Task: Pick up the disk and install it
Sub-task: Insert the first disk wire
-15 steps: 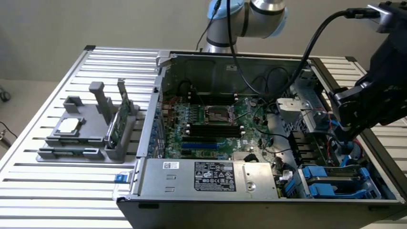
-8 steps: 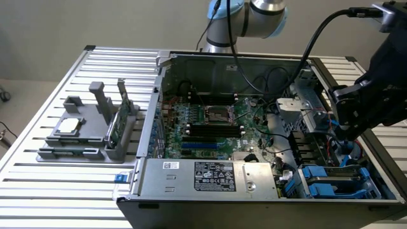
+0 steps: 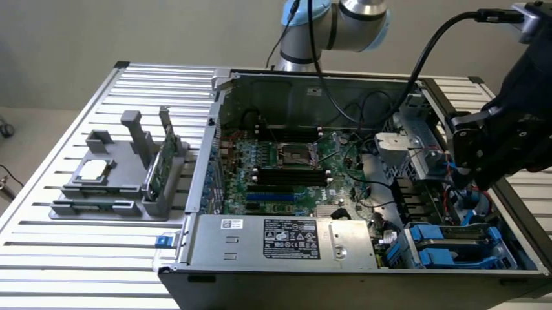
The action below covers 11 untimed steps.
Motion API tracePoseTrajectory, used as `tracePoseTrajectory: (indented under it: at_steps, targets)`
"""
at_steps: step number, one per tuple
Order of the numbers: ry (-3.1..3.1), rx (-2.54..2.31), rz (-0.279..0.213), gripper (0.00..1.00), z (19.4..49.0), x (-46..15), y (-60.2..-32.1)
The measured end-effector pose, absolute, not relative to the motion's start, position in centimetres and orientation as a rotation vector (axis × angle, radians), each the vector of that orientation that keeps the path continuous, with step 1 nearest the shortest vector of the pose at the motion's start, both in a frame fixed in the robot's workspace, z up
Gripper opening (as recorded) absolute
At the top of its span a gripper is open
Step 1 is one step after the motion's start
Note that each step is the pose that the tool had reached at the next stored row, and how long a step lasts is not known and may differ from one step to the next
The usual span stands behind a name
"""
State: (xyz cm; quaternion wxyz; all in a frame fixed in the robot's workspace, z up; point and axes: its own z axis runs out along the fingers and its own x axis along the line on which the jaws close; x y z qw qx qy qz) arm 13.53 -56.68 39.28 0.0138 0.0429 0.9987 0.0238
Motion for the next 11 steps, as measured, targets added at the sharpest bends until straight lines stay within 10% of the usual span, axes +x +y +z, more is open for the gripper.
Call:
tracePoseTrajectory:
  at_steps: [11]
  targets:
    - [3.091, 0.331, 0.071, 0.34, 39.27, 13.75, -56.68]
